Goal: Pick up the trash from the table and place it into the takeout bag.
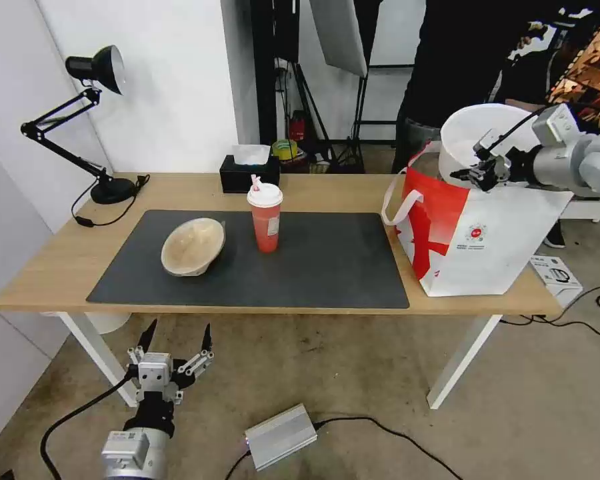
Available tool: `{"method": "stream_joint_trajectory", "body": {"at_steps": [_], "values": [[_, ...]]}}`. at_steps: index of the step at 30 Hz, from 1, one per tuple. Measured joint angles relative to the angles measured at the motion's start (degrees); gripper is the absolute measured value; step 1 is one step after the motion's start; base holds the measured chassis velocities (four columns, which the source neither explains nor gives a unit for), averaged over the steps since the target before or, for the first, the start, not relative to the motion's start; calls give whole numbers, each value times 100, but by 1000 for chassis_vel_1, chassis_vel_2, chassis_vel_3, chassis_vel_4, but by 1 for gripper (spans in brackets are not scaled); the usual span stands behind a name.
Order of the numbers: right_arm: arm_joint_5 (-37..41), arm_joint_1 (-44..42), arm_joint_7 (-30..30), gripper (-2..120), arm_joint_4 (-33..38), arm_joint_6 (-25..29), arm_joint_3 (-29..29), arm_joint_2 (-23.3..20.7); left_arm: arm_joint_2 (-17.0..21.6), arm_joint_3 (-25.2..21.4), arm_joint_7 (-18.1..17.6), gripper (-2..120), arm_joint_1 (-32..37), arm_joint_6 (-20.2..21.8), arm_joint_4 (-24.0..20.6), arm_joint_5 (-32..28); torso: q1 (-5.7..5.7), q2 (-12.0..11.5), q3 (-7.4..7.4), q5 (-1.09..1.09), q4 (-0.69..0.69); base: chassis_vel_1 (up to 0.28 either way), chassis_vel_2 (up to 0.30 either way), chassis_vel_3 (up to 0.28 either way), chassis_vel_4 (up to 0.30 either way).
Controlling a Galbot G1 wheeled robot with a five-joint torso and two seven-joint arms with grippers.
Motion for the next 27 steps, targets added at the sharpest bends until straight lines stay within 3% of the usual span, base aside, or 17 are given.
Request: {"method": "stream_joint_trajectory", "body": {"at_steps": [27], "values": [[57, -20, -39, 0, 257, 3, 185, -199, 1, 39, 6, 100, 14, 9, -21, 35, 0, 0, 0, 0, 0, 0, 0, 0, 0]]}}
